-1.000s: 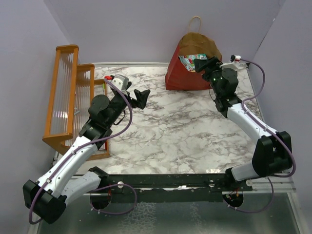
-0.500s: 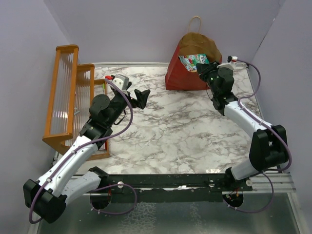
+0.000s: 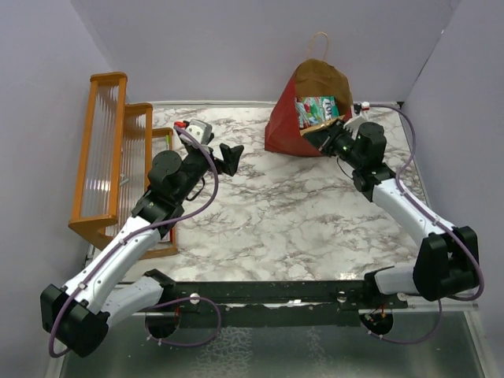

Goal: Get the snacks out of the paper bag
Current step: Adjust the paper bag at the center of the board.

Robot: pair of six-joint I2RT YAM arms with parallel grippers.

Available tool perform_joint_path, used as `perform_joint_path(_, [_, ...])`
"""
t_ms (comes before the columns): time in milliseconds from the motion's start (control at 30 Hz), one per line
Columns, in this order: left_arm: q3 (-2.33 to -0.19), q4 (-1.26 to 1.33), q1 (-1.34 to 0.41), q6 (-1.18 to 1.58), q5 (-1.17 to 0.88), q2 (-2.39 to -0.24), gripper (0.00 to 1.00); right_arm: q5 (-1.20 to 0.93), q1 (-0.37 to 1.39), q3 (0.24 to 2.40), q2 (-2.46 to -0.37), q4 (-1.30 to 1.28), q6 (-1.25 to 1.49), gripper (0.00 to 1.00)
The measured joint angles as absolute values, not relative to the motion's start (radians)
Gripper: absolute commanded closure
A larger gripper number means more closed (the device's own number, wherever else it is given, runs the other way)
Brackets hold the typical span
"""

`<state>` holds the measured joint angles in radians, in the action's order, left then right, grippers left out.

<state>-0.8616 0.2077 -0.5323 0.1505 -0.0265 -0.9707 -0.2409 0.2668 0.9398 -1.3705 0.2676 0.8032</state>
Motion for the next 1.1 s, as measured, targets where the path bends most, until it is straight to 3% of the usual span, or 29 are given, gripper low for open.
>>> perform_joint_path(167, [-0.862,0.206,-0.532,0.15,-0.027,-0.988,0.06,-0.493,0.267,0.927,-1.281,0.104,0.727,0.99])
perform_joint_path(300, [-0.862,0.199,-0.533,0.15,-0.027,-1.001,0.07,-0.574,0.269,0.915,-1.139,-0.118,0.614,0.99])
perform_joint_path(500, [-0.87,0.16,-0.535,0.179,-0.027,-1.052,0.11,-0.447,0.27,0.871,-0.771,-0.472,0.476,0.96])
perform_joint_path(633, [-0.882,0.117,-0.537,0.312,-0.058,-1.09,0.14,-0.318,0.27,0.842,-0.538,-0.608,0.467,0.87])
perform_joint_path(700, [-0.882,0.111,-0.537,0.391,-0.097,-1.098,0.14,-0.279,0.27,0.834,-0.438,-0.638,0.467,0.87])
perform_joint_path(900, [-0.861,0.143,-0.539,0.665,-0.126,-1.059,0.03,-0.171,0.27,0.834,-0.371,-0.675,0.49,0.88])
perform_joint_path(1100, [-0.957,0.176,-0.539,0.77,-0.133,-1.154,0.03,-0.138,0.27,0.833,-0.374,-0.689,0.497,0.86])
